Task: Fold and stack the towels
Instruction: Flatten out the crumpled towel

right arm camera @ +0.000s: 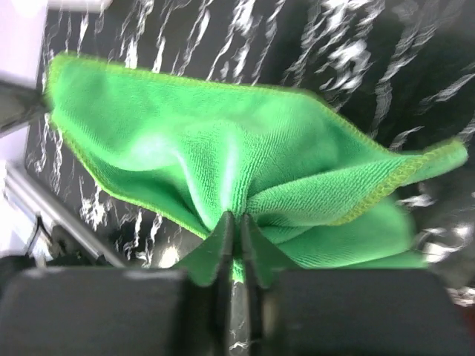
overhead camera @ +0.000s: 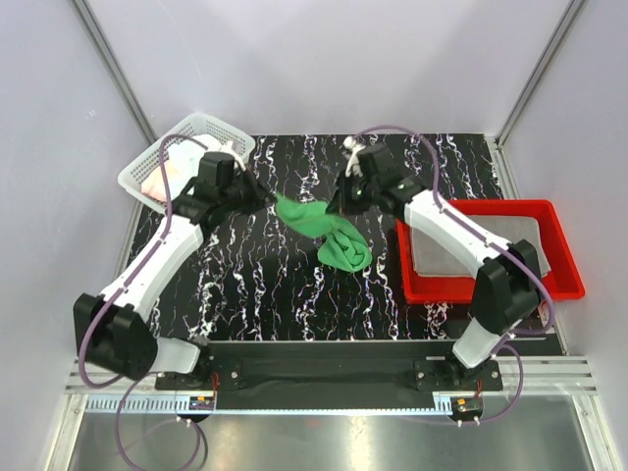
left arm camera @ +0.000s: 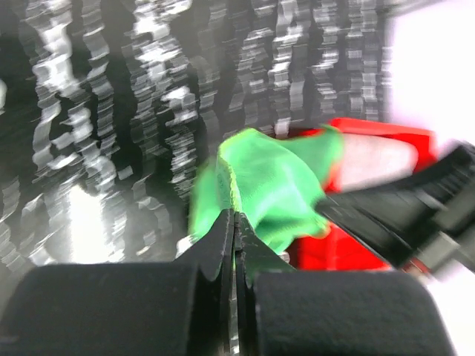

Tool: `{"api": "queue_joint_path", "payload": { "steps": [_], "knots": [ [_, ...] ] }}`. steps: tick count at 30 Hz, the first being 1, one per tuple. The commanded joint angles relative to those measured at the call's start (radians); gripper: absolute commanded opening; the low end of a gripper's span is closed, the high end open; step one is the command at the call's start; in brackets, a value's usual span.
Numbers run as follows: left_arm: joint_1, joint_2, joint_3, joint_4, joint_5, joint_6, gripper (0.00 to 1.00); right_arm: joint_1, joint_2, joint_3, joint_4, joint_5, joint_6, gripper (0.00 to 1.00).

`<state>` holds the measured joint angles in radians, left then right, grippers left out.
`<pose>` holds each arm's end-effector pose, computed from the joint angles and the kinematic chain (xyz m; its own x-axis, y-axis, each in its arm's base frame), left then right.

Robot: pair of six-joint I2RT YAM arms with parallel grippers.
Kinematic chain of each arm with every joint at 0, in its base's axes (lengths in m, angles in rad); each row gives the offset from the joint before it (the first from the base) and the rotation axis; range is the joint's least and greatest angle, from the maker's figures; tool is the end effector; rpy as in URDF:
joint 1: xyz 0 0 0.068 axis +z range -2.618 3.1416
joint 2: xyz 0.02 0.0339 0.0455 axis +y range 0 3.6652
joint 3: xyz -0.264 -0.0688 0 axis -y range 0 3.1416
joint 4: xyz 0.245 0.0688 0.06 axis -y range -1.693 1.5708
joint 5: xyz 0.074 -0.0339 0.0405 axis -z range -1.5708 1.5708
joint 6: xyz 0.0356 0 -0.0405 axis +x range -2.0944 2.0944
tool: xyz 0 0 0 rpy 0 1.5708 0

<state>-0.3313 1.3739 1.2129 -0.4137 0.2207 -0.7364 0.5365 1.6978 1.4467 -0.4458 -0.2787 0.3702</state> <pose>0.2916 -0.1086 0.3332 -0.7107 -0.4486 -0.5419 0.0186 0.7581 -0.6519 0.3290 0.2071 0.3032 -0.7577 -0.0459 -0.6510 -0.4276 0.7885 0.4421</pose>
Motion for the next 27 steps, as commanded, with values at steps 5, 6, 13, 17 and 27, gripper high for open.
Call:
{"api": "queue_joint_path", "payload": {
  "steps": [5,6,13,17,27],
  "knots": [
    [0.075,-0.056,-0.288,-0.093,-0.139,0.061,0.00,0.089,0.065,-0.178,0.033,0.021,0.044,0.36],
    [0.090,-0.050,-0.309,-0.088,-0.147,0.068,0.00,0.089,0.071,-0.171,0.029,0.030,0.039,0.41],
    [0.112,0.014,-0.388,-0.037,-0.152,0.074,0.00,0.079,0.141,0.027,-0.053,0.174,-0.059,0.47],
    [0.110,0.013,-0.418,-0.022,-0.165,0.078,0.00,0.071,0.217,0.109,-0.048,0.193,-0.024,0.49],
    [0.110,-0.007,-0.480,0.030,-0.164,0.055,0.00,0.074,0.518,0.436,-0.097,-0.137,-0.152,0.54]
  ]
}}
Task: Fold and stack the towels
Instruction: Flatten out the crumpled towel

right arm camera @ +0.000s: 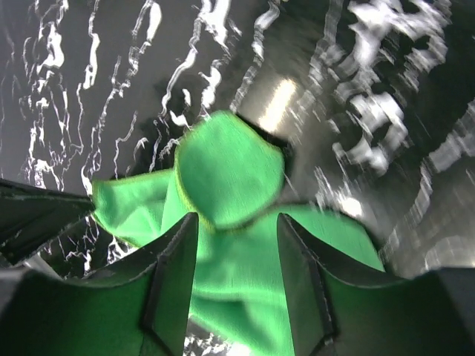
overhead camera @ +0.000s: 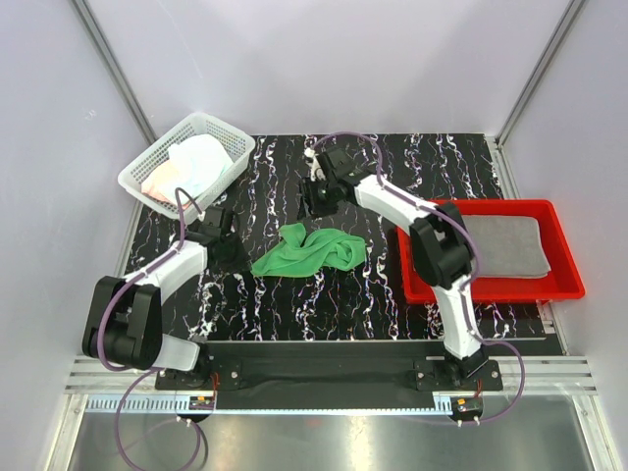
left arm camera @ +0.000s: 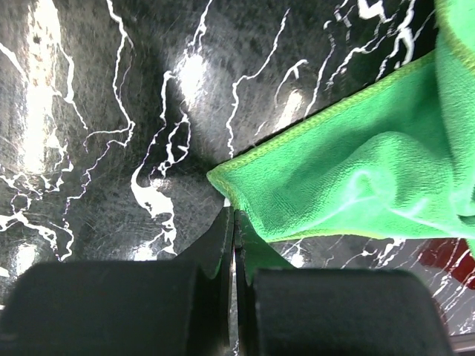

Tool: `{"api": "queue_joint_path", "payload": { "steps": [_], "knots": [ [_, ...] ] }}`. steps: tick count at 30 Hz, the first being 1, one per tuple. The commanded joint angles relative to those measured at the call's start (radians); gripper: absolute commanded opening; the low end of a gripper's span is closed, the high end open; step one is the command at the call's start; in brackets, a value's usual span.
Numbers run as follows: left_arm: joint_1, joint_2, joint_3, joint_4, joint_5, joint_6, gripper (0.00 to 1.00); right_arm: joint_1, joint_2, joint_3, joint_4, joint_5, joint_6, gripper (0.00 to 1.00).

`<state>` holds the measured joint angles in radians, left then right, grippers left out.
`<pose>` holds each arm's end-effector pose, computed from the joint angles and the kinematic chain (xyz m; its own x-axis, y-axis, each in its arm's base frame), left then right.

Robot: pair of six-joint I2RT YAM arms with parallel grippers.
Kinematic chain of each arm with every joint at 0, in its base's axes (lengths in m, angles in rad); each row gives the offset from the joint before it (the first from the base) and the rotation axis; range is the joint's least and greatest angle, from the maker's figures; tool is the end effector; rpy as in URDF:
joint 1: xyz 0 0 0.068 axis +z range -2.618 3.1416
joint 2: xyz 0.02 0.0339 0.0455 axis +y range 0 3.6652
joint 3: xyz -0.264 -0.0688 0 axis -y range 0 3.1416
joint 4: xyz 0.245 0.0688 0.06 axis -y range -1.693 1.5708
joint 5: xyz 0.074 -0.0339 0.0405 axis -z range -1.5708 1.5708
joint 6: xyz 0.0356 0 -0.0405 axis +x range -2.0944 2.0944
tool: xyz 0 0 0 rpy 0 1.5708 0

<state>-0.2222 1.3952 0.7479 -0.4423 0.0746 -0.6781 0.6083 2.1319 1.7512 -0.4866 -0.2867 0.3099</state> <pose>0.2493 -0.0590 0.1765 -0.8323 -0.4533 -0.3190 -0.3451 0.8741 -0.3418 0.3883 0.2827 0.2192 -0.8089 -0.2069 -0.5503 -0.4742 0.7830 0.4027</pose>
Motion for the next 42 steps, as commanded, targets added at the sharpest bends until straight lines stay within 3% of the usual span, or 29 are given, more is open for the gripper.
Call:
{"api": "queue_joint_path", "payload": {
  "steps": [1,6,12,24,30,34,35,37,38,42],
  "knots": [
    [0.001,-0.032,-0.021,0.066,-0.016,-0.003,0.00,0.001,0.111,0.164,-0.076,-0.164,-0.136,0.53],
    [0.001,-0.030,-0.016,0.074,0.005,-0.001,0.00,0.008,0.203,0.295,-0.132,-0.282,-0.241,0.54],
    [0.001,-0.041,-0.015,0.086,0.019,-0.008,0.00,0.036,0.247,0.344,-0.167,-0.276,-0.290,0.54],
    [0.001,-0.062,-0.038,0.116,0.050,-0.017,0.00,0.133,0.364,0.516,-0.251,-0.048,-0.385,0.56],
    [0.003,-0.081,-0.050,0.119,0.048,-0.020,0.00,0.150,0.431,0.593,-0.316,0.104,-0.419,0.51],
    [0.003,-0.085,-0.048,0.113,0.044,-0.023,0.00,0.148,0.411,0.561,-0.296,0.156,-0.436,0.42],
    [0.001,-0.087,-0.048,0.114,0.045,-0.024,0.00,0.148,0.407,0.556,-0.291,0.158,-0.437,0.24],
    [0.003,-0.093,-0.042,0.108,0.042,-0.026,0.00,0.148,0.392,0.544,-0.273,0.158,-0.446,0.05],
    [0.003,-0.096,-0.038,0.105,0.044,-0.028,0.00,0.148,0.381,0.535,-0.265,0.167,-0.443,0.00],
    [0.009,-0.105,0.088,0.039,0.024,-0.018,0.00,0.136,0.283,0.534,-0.259,0.271,-0.425,0.00]
  ]
}}
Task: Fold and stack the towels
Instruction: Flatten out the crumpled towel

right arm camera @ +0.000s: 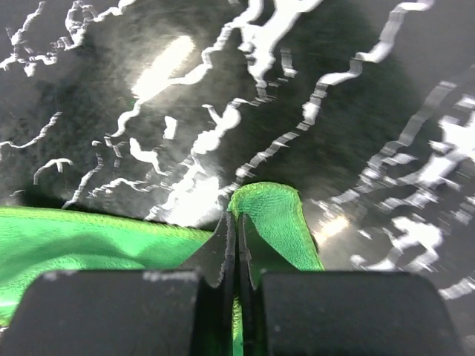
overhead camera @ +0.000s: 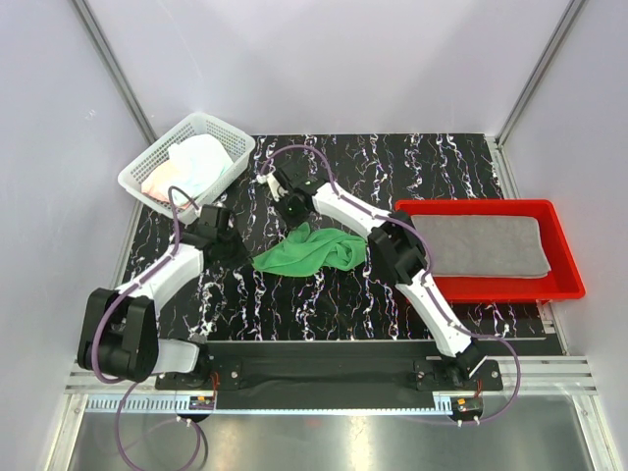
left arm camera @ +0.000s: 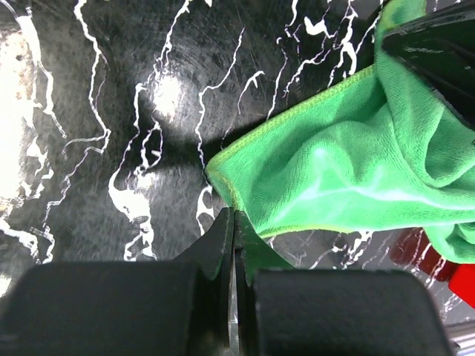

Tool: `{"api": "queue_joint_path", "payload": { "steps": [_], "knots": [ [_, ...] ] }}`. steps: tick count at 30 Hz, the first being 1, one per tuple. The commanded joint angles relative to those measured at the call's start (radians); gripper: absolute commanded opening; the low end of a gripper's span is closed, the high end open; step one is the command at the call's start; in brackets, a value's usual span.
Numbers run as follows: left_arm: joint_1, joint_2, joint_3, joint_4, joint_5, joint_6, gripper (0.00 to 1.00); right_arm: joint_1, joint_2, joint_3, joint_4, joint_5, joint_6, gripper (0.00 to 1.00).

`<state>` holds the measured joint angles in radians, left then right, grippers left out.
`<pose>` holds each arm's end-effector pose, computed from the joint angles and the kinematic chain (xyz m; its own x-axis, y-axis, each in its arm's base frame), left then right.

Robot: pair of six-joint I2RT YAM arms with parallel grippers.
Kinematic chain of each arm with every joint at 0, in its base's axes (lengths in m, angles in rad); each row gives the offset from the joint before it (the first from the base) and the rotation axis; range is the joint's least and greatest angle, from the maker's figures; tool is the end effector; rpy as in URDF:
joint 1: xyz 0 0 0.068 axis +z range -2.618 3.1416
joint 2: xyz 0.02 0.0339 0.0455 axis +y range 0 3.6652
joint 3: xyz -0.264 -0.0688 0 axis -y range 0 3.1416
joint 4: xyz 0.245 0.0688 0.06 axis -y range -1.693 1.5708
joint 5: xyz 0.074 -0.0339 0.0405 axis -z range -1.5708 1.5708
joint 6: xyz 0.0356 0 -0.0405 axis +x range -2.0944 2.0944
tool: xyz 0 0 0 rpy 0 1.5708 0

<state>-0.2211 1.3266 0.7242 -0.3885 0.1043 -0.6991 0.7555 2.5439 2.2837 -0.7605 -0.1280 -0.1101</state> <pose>0.2450 -0.0589 0.1888 -0.8009 -0.4760 -0.3634 -0.3157 0.8512 -0.4193 0.3955 0.3787 0.1638 -0.5367 -0.6553 -0.5316 -0.7924 0.6079 0.0507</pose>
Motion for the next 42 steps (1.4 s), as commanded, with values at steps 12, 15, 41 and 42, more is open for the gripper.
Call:
{"api": "queue_joint_path", "payload": {
  "steps": [12,15,41,42],
  "knots": [
    [0.012,-0.171,0.676,-0.121,0.119,0.340,0.00,-0.133,-0.881,-0.351,0.153,0.361,-0.005,0.00],
    [0.008,-0.251,0.736,-0.113,0.260,0.372,0.00,-0.133,-1.063,-0.435,0.181,0.331,0.056,0.00],
    [-0.023,-0.394,0.870,-0.199,0.315,0.309,0.00,-0.127,-1.613,-0.934,0.693,0.074,0.273,0.00],
    [-0.023,-0.385,0.839,-0.179,0.298,0.319,0.00,-0.127,-1.596,-0.952,0.699,0.099,0.254,0.00]
  ]
}}
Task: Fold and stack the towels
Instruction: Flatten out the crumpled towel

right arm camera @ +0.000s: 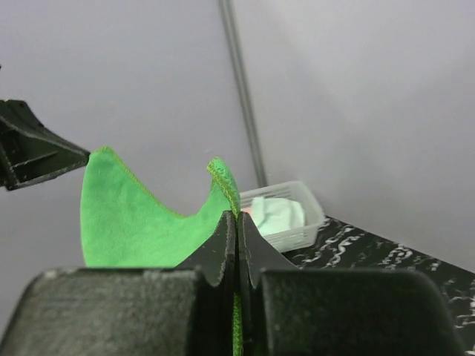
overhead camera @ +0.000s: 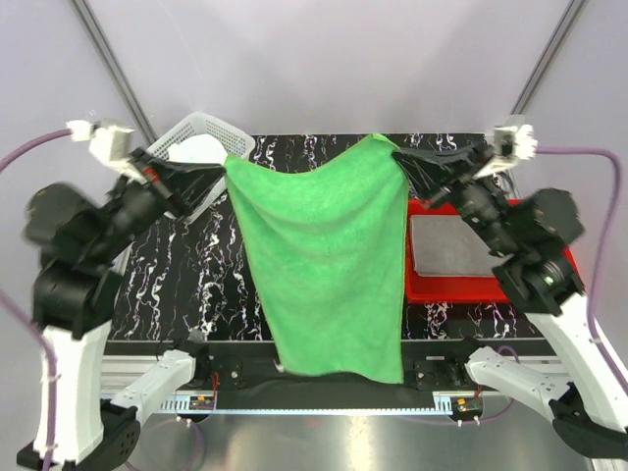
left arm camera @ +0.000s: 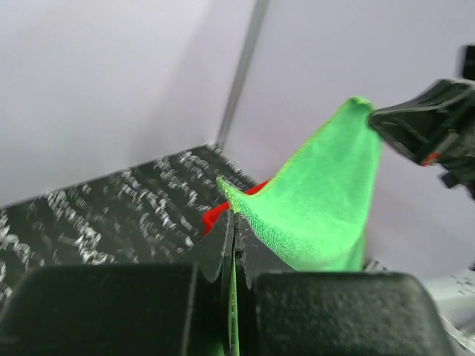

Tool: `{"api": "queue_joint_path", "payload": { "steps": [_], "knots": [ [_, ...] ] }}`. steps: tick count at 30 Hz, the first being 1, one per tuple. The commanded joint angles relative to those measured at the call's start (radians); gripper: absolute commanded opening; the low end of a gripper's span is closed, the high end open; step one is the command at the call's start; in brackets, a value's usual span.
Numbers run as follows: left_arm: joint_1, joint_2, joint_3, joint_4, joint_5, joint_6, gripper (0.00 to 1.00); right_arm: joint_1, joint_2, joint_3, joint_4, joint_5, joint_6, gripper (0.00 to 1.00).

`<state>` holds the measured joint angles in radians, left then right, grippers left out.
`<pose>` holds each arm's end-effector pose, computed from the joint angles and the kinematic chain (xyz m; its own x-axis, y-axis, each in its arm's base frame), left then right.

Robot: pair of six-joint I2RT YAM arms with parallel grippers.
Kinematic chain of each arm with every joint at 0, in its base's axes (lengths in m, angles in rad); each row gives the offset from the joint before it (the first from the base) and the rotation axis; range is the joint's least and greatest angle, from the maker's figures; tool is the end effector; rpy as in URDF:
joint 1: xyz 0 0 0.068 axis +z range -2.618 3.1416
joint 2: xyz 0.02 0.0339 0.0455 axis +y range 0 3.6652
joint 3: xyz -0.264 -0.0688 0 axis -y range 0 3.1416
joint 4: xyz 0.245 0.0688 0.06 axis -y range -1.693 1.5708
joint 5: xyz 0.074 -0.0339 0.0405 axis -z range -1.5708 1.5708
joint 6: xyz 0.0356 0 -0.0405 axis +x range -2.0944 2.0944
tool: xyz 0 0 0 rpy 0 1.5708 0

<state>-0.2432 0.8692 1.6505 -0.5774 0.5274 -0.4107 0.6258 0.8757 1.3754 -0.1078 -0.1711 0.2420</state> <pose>0.0771 -0.0376 0.5515 -0.0939 -0.3322 -0.9385 0.7078 0.6407 -0.2975 0.1083 0.0858 0.5280 0.1317 0.3865 -0.9128 -0.7584 0.6323 0.1583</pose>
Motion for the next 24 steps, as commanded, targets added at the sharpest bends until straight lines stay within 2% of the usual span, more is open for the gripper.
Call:
{"api": "queue_joint_path", "payload": {
  "steps": [1,2,5,7,9,12,16,18,20,21,24],
  "knots": [
    [-0.001,0.092,-0.127,0.031,-0.142,0.035,0.00,0.002,0.104,-0.089,0.060,0.160,-0.113,0.00],
    [-0.001,0.105,-0.194,0.084,-0.170,0.041,0.00,0.002,0.123,-0.116,0.097,0.189,-0.137,0.00],
    [0.002,0.183,-0.264,0.184,-0.207,0.059,0.00,-0.024,0.215,-0.216,0.235,0.208,-0.168,0.00],
    [0.008,0.246,-0.293,0.258,-0.213,0.081,0.00,-0.104,0.319,-0.258,0.333,0.133,-0.130,0.00],
    [0.013,0.371,-0.273,0.280,-0.230,0.099,0.00,-0.167,0.406,-0.262,0.391,0.064,-0.089,0.00],
    [0.034,0.568,-0.190,0.330,-0.231,0.113,0.00,-0.271,0.606,-0.213,0.496,-0.034,-0.056,0.00],
    [0.080,0.854,0.039,0.352,-0.169,0.116,0.00,-0.382,0.918,-0.017,0.568,-0.195,0.011,0.00],
    [0.085,1.003,0.132,0.343,-0.159,0.133,0.00,-0.402,1.006,0.048,0.595,-0.240,0.029,0.00],
    [0.093,1.095,0.265,0.311,-0.161,0.157,0.00,-0.426,1.120,0.134,0.622,-0.283,0.051,0.00],
    [0.096,1.166,0.299,0.304,-0.156,0.162,0.00,-0.436,1.152,0.161,0.628,-0.297,0.057,0.00],
    [0.102,1.234,0.373,0.307,-0.138,0.176,0.00,-0.455,1.255,0.250,0.648,-0.350,0.075,0.01]
  ]
}}
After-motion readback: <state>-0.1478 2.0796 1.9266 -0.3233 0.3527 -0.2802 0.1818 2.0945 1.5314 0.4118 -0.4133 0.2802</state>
